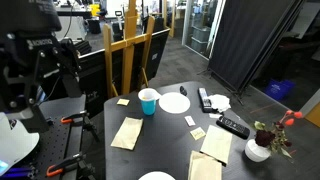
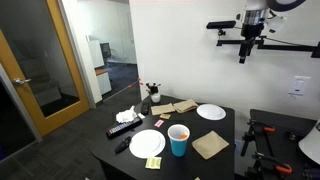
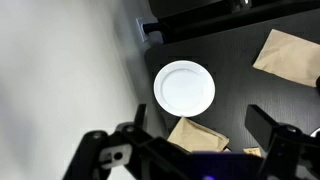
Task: Take the orange marker out of the light blue cup
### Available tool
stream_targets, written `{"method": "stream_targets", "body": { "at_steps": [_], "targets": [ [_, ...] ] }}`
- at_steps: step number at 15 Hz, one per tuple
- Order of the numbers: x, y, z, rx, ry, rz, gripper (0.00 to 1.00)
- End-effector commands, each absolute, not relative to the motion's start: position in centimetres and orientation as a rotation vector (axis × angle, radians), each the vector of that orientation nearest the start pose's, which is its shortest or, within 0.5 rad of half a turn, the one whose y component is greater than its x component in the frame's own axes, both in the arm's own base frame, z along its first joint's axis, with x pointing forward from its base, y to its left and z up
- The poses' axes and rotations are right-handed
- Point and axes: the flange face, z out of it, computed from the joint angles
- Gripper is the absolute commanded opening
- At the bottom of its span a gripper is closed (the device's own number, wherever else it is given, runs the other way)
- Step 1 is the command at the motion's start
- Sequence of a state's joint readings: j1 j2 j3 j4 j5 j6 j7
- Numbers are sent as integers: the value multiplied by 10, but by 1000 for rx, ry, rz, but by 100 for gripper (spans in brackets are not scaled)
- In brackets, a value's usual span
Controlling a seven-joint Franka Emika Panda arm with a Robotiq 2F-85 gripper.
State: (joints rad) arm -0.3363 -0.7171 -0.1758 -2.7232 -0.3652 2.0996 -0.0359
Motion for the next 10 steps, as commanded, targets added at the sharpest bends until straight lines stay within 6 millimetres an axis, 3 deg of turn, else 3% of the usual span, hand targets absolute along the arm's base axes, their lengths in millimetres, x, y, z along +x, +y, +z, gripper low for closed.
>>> {"method": "stream_targets", "body": {
  "at_steps": [1,6,10],
  "targets": [
    [288,-179,438,-3335,449,-65,100],
    [290,-176,438,-3333,434,-67,100],
    [306,-153,439,-3311,354,-119,100]
  ]
}}
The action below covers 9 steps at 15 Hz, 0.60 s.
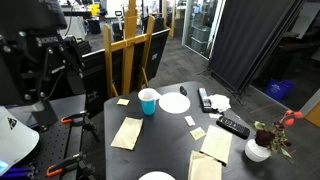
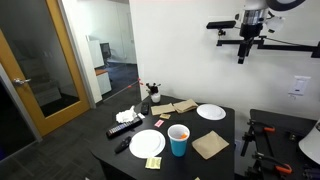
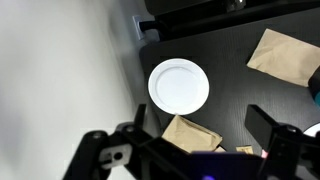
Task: Take the orange marker out of the light blue cup
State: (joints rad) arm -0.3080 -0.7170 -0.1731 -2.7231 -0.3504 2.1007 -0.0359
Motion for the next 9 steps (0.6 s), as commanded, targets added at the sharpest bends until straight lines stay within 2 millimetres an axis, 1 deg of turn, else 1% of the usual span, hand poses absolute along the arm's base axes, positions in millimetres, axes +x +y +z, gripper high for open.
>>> {"method": "stream_targets", "body": {
  "at_steps": [1,5,9],
  "targets": [
    [312,-143,439,-3302,306,-124,100],
    [329,-103,436,-3274,164,-138,100],
    [340,-62,432,-3256,31,-150,100]
  ]
}}
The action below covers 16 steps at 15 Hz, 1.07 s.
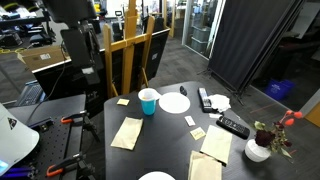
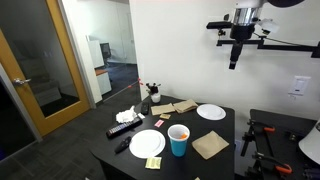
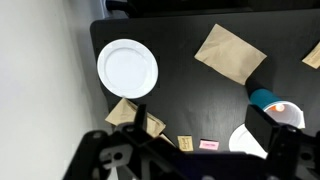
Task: Take the orange marker out of the light blue cup
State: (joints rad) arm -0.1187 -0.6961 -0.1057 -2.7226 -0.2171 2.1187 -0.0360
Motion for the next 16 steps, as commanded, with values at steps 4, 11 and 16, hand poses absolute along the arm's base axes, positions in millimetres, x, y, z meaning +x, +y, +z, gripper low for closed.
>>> {"method": "stream_targets", "body": {
  "at_steps": [4,11,16],
  "targets": [
    [343,-34,429,-3236,-81,-139,100],
    [352,4,416,-3174,-125,-134,100],
    [369,42,393,-3113,-136,-155,100]
  ]
}}
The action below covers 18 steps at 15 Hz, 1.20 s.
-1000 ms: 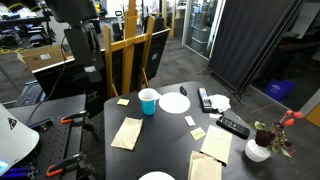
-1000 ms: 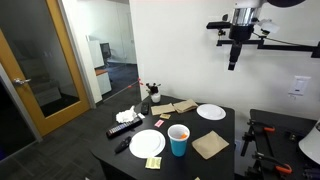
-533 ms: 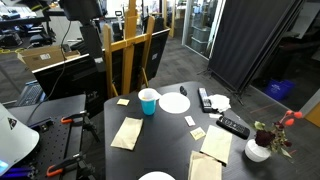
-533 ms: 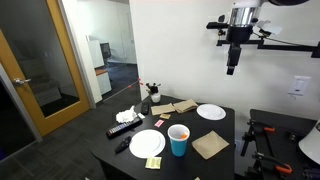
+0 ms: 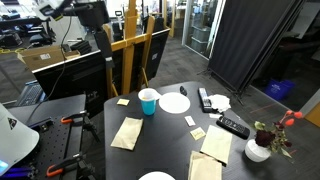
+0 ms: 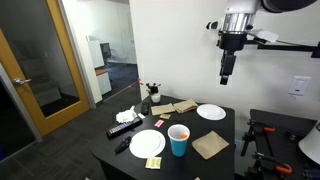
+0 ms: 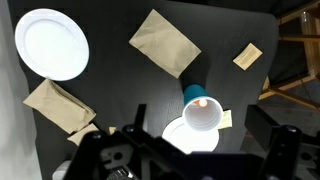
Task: Take the orange marker out of the light blue cup
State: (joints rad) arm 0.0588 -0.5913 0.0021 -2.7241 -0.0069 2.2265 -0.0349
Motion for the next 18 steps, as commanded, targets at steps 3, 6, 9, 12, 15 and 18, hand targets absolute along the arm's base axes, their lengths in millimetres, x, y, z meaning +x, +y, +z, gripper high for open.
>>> {"method": "stream_targets", "body": {
  "at_steps": [3,6,9,12,15,18],
  "targets": [
    [383,61,375,-3114,-117,-173,100],
    [397,75,354,-3130,-65,-199,100],
    [410,84,335,-3146,-20,-182,100],
    [421,93,319,-3171,5,-118,100],
    [432,100,306,-3194,-3,-89,100],
    [443,103,293,-3210,-21,-59,100]
  ]
}}
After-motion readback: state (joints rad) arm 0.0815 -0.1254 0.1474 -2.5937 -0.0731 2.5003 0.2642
